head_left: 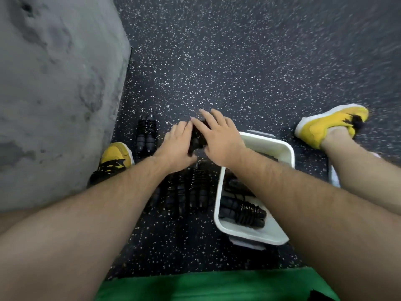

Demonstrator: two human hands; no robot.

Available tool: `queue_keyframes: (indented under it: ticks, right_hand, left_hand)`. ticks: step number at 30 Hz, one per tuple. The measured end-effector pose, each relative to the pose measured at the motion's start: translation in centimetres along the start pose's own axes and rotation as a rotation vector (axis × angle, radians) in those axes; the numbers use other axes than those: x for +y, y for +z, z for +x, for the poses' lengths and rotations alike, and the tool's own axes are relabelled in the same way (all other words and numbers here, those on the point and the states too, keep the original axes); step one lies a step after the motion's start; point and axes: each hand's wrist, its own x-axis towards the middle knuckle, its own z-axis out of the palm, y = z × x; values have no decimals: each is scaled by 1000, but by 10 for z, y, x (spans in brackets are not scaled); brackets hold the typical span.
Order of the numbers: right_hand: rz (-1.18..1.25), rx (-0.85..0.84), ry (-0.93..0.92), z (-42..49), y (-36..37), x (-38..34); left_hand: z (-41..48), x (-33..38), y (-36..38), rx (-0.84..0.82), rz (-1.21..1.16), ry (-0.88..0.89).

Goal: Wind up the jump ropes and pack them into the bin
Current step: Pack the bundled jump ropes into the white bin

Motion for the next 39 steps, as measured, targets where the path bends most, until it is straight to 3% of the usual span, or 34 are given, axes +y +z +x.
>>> queue_keyframes:
  ticks: [4, 10, 20, 31, 39]
  right_hand:
    - [199, -52, 97, -53, -32, 30]
    - [276, -106, 209, -150, -34, 69]
    - [302, -339, 345, -199, 28, 40]
    - [236, -282, 464, -193, 58, 30]
    - [175, -288, 360, -190, 30, 27]
  left_hand:
    - [-22, 55, -18, -11, -48, 179]
    - [-52, 133, 2, -129, -60, 322]
    - [-59, 155, 62, -464, 115, 386]
    - [-59, 144, 99, -211, 365, 364]
    - [-58, 139, 84, -242, 323, 387]
